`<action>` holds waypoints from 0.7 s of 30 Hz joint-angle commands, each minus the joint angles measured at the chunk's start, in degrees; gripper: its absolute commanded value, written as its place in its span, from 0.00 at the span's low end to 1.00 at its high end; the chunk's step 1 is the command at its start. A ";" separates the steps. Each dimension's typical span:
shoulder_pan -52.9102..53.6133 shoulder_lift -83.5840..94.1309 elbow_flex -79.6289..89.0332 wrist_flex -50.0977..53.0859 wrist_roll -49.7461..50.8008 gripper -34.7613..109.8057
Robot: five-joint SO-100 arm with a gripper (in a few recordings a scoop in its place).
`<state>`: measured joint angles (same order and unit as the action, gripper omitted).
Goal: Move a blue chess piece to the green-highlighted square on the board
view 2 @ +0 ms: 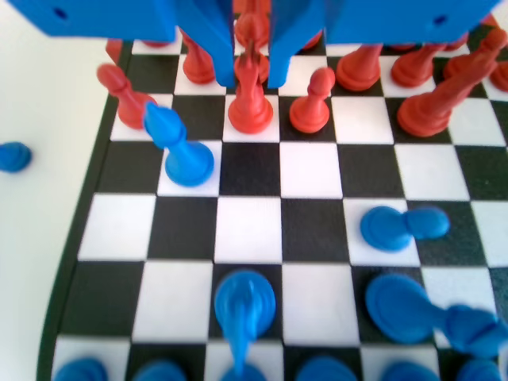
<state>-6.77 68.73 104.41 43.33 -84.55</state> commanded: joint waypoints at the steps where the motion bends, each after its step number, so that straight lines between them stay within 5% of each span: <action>1: -0.26 2.11 -0.09 -0.09 -1.49 0.27; 10: 0.00 2.20 -0.70 0.62 -2.02 0.25; 21: -0.18 9.84 -7.21 13.27 0.00 0.25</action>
<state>-6.24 70.40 102.22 52.73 -84.46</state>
